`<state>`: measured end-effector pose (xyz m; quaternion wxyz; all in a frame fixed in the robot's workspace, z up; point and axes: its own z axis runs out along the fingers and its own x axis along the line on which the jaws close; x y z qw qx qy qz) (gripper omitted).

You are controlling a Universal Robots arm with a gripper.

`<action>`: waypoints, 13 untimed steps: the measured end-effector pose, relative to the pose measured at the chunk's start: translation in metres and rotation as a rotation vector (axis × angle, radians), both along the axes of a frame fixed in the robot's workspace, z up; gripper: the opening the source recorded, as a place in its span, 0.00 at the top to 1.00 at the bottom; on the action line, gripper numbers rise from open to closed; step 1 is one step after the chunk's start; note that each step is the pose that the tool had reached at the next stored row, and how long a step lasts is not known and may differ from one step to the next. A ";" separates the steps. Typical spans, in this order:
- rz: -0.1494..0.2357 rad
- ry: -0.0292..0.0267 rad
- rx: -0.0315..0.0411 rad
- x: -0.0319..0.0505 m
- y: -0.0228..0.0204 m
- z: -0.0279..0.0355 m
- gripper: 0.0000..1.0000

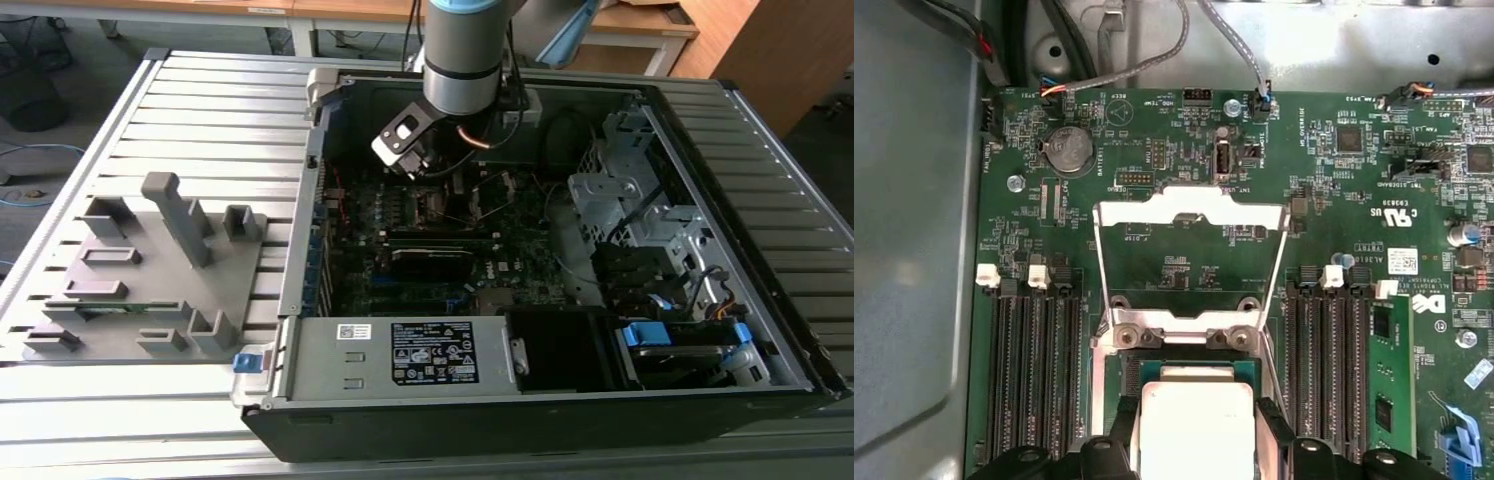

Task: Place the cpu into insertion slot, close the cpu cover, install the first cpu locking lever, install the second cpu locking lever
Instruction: 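Place the cpu into insertion slot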

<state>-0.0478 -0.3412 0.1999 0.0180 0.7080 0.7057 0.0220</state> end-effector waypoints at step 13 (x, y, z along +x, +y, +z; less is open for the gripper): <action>-0.002 0.0000 0.0021 -0.0001 0.0031 -0.0029 0.46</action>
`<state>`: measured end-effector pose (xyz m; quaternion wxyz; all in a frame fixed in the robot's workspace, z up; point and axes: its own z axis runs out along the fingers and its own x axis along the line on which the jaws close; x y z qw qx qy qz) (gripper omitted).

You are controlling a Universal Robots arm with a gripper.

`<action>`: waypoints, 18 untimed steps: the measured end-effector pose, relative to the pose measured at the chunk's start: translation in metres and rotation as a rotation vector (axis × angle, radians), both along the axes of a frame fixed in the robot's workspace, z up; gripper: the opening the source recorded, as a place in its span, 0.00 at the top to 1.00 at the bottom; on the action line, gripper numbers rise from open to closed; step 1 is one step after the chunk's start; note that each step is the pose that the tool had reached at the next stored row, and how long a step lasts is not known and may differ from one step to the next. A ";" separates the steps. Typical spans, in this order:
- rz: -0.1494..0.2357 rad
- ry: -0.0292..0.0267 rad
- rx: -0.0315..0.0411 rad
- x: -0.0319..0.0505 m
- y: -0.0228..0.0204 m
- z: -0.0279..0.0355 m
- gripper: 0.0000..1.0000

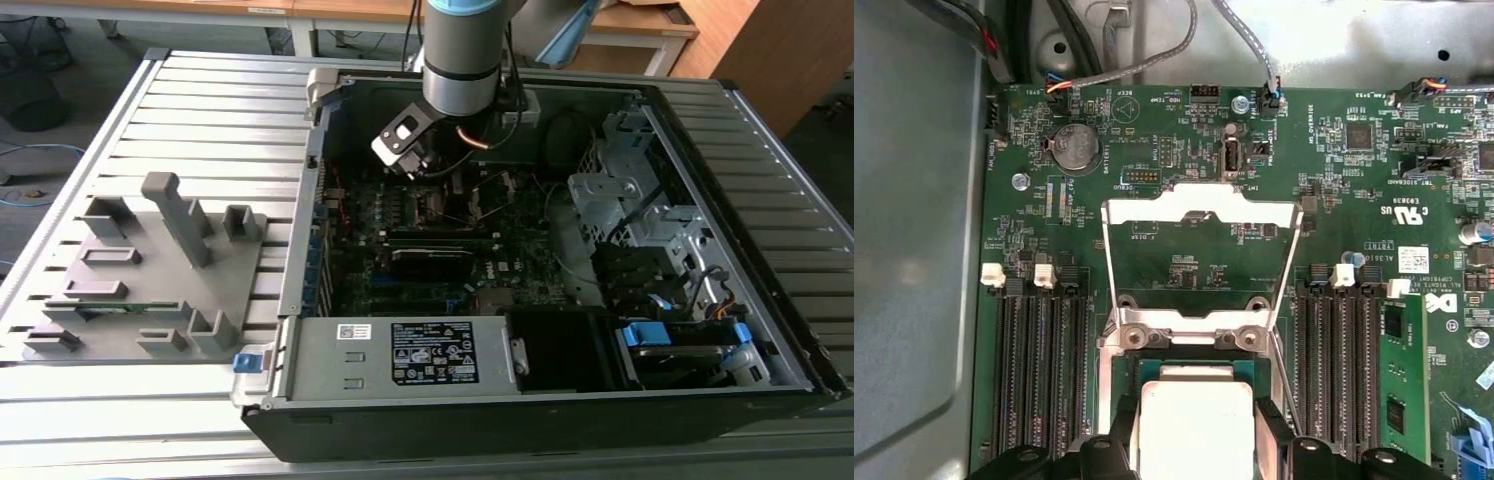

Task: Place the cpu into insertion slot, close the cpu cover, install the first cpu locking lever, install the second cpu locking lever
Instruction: 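Place the cpu into insertion slot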

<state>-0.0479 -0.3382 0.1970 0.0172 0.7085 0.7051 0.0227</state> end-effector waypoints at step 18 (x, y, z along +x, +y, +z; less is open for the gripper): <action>-0.004 0.0000 0.0008 -0.0011 0.0017 -0.0042 0.46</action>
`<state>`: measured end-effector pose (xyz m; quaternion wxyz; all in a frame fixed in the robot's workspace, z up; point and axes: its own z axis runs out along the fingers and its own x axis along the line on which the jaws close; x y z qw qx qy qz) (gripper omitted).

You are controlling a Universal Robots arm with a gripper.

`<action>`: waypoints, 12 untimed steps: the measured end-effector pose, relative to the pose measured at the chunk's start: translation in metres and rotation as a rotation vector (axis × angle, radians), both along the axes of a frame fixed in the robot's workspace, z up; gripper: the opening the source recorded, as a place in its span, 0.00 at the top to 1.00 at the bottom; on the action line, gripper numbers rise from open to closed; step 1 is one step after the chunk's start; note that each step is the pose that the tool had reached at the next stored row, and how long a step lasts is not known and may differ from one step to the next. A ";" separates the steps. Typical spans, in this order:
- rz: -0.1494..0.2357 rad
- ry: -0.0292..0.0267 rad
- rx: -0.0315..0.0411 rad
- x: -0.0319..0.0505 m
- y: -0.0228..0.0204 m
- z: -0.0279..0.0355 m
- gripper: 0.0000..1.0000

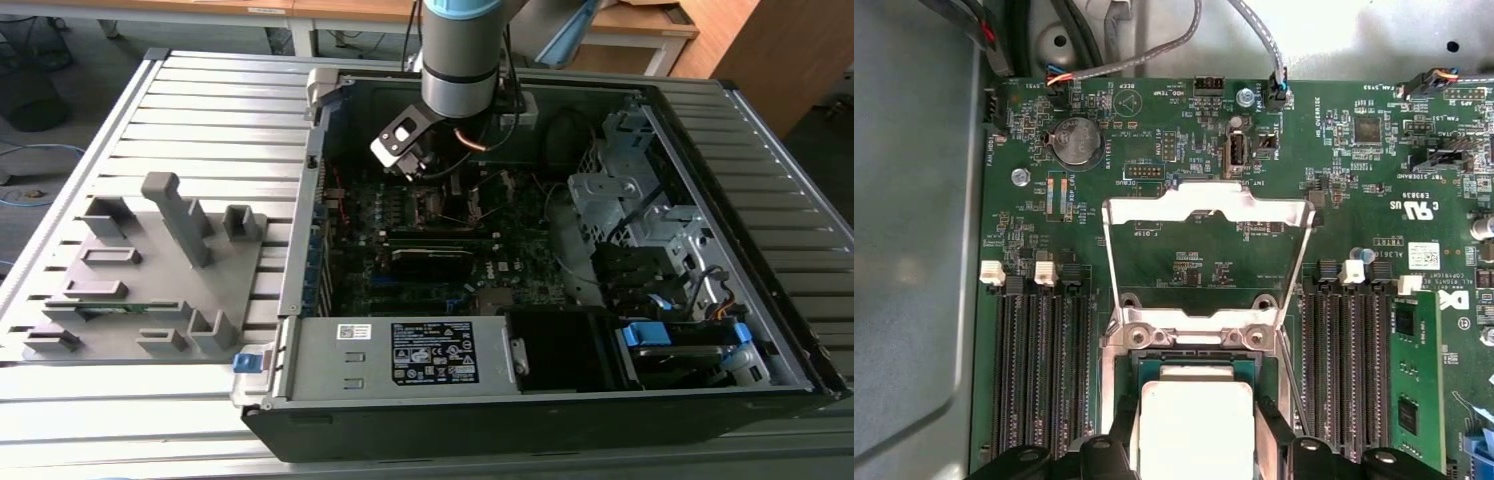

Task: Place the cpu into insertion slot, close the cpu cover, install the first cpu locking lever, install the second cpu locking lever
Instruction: 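Place the cpu into insertion slot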

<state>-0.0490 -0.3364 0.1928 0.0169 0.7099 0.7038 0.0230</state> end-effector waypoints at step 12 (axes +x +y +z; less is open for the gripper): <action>0.000 0.0001 0.0014 -0.0001 0.0000 -0.0005 0.46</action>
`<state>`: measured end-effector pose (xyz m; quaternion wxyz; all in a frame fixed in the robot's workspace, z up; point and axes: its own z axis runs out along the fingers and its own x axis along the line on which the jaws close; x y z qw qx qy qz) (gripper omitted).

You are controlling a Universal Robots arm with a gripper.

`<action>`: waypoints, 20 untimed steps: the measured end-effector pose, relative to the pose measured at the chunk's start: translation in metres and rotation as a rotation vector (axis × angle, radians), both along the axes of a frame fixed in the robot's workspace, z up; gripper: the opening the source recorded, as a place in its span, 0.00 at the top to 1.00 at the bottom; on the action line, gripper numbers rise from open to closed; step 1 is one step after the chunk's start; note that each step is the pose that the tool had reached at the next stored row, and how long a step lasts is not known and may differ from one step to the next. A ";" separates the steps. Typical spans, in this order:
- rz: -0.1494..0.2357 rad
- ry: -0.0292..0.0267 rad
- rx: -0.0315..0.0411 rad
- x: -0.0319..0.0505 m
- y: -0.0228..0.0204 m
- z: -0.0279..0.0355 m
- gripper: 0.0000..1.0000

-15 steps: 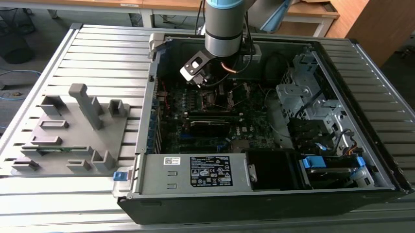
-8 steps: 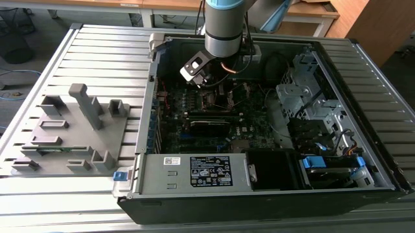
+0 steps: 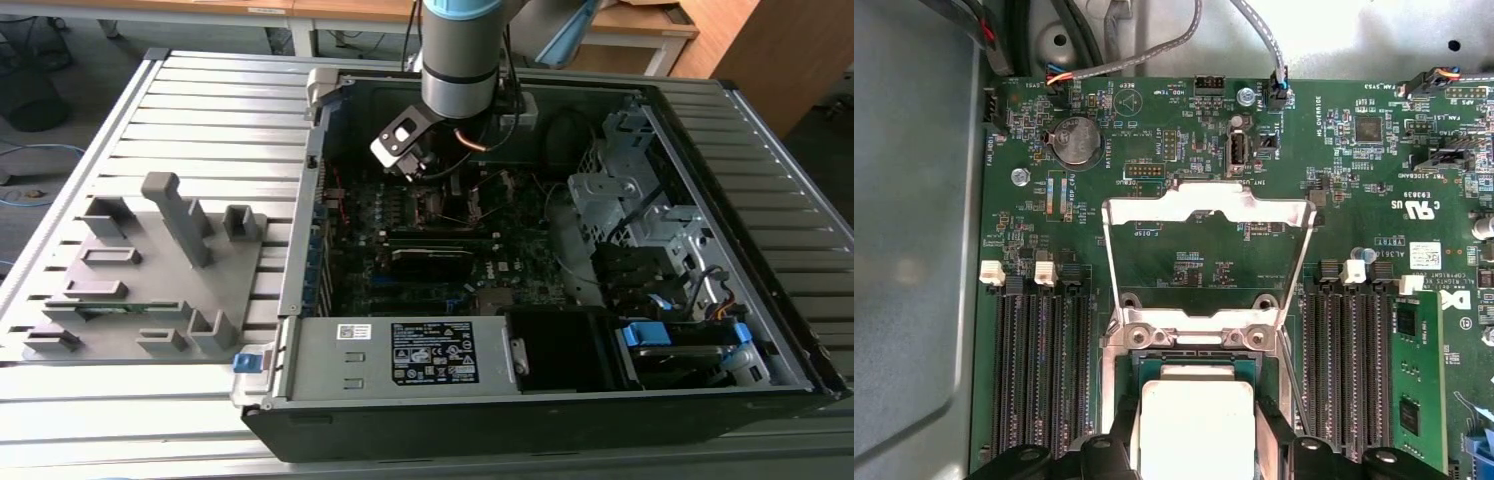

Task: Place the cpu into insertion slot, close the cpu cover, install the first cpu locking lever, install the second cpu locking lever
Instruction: 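Place the cpu into insertion slot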

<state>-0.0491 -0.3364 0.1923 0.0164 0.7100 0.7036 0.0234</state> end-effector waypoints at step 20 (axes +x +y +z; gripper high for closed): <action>0.000 0.0000 0.0034 0.0000 0.0000 -0.0027 0.46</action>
